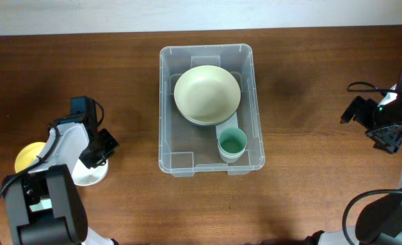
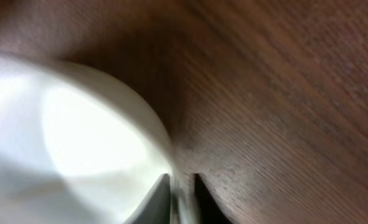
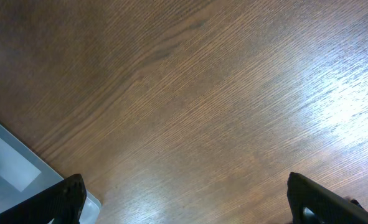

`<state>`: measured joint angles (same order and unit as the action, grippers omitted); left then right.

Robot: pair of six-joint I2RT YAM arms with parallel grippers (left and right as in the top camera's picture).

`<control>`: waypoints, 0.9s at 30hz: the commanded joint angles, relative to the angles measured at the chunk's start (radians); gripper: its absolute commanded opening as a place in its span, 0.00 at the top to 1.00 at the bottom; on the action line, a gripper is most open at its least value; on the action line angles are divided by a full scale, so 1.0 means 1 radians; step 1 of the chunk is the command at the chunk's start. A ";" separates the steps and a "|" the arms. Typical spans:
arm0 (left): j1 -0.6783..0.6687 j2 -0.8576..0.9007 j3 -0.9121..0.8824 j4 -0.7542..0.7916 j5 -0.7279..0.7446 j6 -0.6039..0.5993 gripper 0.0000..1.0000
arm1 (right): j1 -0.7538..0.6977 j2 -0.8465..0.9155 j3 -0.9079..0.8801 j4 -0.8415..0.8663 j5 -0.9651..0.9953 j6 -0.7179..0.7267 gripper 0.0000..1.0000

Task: Pack container
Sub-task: 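Move left gripper to the white bowl and grasp its rim, then lower the white bowl into the container's front left and release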

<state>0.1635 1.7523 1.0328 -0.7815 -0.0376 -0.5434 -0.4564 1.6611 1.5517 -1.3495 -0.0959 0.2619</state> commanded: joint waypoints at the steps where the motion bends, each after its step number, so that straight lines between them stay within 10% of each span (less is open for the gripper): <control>1: 0.003 -0.002 -0.006 0.015 0.043 0.022 0.99 | 0.006 -0.023 -0.007 0.003 0.002 0.000 0.01; 9: -0.084 -0.114 0.176 -0.082 0.042 0.066 0.99 | 0.006 -0.023 -0.007 0.003 0.002 0.000 0.01; 16: -0.439 -0.279 0.528 -0.261 -0.011 0.101 0.99 | 0.006 -0.023 -0.007 0.003 0.002 0.000 0.01; 27: -0.911 -0.135 0.555 -0.345 -0.014 0.010 0.99 | 0.006 -0.023 -0.007 0.003 0.001 0.000 0.01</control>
<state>-0.6903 1.5429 1.5898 -1.1122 -0.0410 -0.5034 -0.4564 1.6611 1.5517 -1.3491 -0.0959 0.2623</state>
